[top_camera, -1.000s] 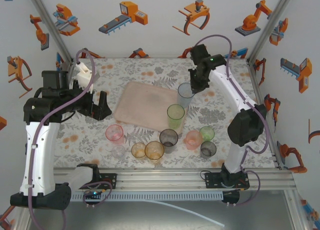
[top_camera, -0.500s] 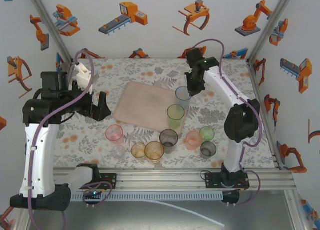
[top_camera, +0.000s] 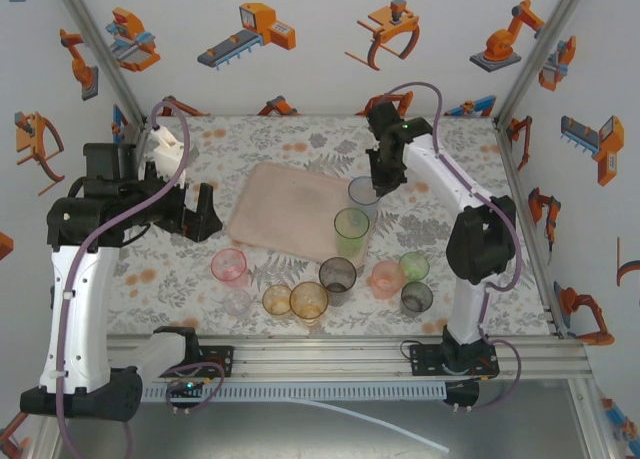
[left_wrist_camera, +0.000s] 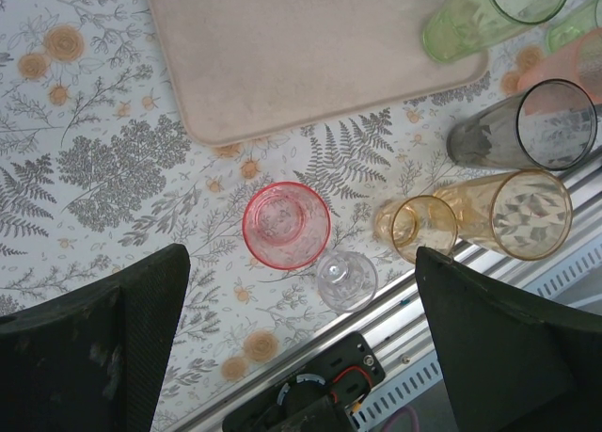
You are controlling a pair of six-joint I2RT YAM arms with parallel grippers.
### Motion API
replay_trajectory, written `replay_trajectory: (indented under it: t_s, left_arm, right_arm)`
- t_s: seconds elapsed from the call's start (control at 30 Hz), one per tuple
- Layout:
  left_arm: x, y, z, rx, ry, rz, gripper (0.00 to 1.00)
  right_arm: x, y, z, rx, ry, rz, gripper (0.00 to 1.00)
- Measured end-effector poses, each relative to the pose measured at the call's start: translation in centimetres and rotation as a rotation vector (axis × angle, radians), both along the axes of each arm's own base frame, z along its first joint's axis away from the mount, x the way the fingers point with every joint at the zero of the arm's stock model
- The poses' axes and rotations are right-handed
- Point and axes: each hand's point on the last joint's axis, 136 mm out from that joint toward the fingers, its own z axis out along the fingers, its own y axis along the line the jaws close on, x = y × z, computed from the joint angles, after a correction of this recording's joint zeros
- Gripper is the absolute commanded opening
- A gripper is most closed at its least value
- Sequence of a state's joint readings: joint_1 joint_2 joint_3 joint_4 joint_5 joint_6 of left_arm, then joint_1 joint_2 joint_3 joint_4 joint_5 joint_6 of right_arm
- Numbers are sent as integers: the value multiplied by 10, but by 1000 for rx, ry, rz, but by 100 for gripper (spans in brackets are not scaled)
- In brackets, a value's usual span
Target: Place the glasses into the tray
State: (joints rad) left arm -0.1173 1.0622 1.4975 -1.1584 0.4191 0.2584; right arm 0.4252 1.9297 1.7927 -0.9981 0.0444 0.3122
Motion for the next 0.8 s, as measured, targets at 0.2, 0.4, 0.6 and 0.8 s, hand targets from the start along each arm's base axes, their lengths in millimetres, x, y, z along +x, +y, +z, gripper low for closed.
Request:
replay_trajectory:
  t_s: [0.2,0.4,0.6,0.8]
  left_arm:
    - [0,0,0,0,1,0,97]
    - [0,0,-1,0,2,0,97]
    - [-1,0,0,0,-2,0,97]
    - [-2,0,1,0,-8,1,97]
  right_arm:
    - [-2,5,-6,-5,10,11,6]
    - [-2,6,-7,-4,9,15,10]
    - [-2,7,-7,-5,9,16,15]
    - [-5,6,-13,-10,21,18,22]
